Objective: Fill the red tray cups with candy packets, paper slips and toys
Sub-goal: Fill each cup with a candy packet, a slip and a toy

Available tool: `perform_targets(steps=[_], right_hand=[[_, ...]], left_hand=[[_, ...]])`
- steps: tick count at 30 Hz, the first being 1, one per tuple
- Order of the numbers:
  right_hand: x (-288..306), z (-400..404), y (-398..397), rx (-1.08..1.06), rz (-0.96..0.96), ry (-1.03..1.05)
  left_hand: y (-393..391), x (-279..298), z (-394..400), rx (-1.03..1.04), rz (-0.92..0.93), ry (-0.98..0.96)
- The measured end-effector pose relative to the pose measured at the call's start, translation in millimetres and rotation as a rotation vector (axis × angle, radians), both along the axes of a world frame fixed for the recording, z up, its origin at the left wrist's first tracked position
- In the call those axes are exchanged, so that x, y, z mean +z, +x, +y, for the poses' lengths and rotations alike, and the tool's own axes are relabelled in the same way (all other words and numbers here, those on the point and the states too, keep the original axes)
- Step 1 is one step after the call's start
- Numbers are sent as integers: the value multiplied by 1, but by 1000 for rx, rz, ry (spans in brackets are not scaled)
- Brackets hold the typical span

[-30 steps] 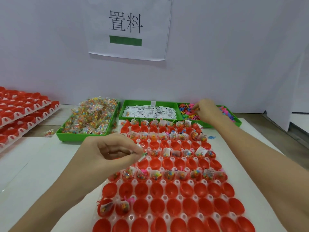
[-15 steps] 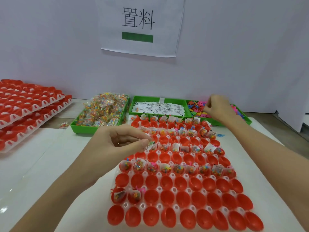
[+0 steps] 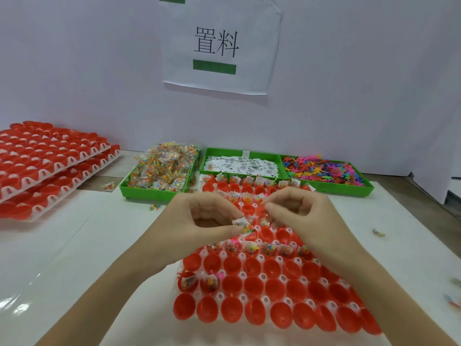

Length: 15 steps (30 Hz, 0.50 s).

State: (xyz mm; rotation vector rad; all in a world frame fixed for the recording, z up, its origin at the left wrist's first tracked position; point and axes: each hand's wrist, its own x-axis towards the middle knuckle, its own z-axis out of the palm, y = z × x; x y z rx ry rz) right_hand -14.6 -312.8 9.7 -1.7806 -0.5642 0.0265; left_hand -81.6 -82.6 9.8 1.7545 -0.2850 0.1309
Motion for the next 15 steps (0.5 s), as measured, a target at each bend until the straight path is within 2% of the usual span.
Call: perform_targets(steps=[5, 13, 15], right_hand=[[-7, 12, -23, 90, -37, -36], [-12, 11, -35, 112, -7, -51], [-11, 9, -39, 168, 25, -86]], left_hand=[[3, -3, 2, -52, -13, 76], [5, -5, 7, -86, -7, 144], [3, -3, 12, -138, 21, 215]])
